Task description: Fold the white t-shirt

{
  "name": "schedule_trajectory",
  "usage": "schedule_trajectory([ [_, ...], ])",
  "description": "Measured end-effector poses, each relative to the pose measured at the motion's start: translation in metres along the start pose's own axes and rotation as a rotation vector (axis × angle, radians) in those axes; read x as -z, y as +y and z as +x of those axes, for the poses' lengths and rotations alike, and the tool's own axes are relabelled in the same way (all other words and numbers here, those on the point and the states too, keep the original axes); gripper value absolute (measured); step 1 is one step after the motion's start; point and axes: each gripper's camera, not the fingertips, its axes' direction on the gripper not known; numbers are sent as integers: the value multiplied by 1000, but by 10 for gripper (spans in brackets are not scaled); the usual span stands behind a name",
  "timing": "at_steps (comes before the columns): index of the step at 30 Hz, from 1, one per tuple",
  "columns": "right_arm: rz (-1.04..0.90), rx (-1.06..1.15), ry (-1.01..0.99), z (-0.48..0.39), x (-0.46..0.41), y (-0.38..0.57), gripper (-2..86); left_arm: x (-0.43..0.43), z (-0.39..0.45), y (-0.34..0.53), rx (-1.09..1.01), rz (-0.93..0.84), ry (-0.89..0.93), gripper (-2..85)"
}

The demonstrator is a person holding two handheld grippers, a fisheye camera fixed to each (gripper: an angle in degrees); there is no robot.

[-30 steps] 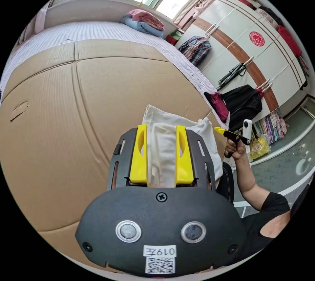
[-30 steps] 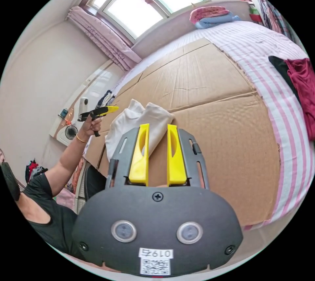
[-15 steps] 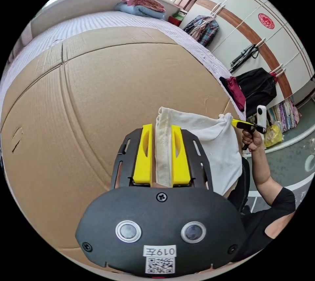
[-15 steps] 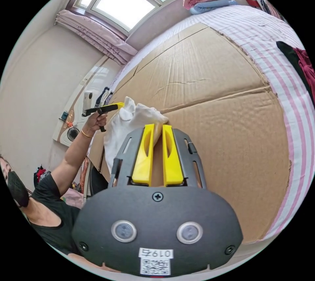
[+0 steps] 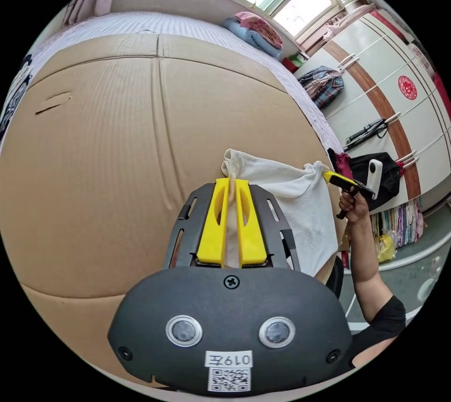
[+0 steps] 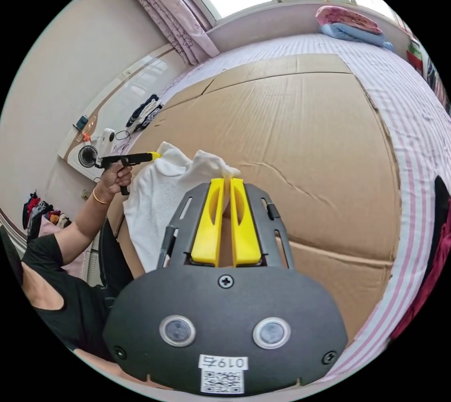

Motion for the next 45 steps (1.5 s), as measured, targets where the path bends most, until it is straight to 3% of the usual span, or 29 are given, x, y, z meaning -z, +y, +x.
schedule_trajectory([
  [7, -29, 35, -17, -16, -10, -41, 23, 23, -7, 34, 105, 73, -13, 25],
  [13, 28, 27, -35, -33, 31, 0, 97, 58, -12, 60, 130, 143, 57, 65],
  [16, 56, 74, -111, -56, 60, 45, 93, 85, 11, 95, 15, 211, 176, 72],
  [18, 48, 105, -142, -73, 73, 73, 85, 97, 60, 140, -223, 209, 259, 76],
  [23, 40, 100, -109, -107, 82, 133, 100, 85, 165, 261, -573, 184, -52, 93],
  [26, 66, 92, -163, -107, 80, 147, 106, 64, 194, 308, -668, 124, -90, 96],
  [37, 35, 271, -192, -123, 85, 153, 94, 34, 240, 373, -795, -6, -265, 99],
  [45, -110, 328, -237, -121, 68, 140, 85, 30, 273, 400, -811, -38, -288, 92],
])
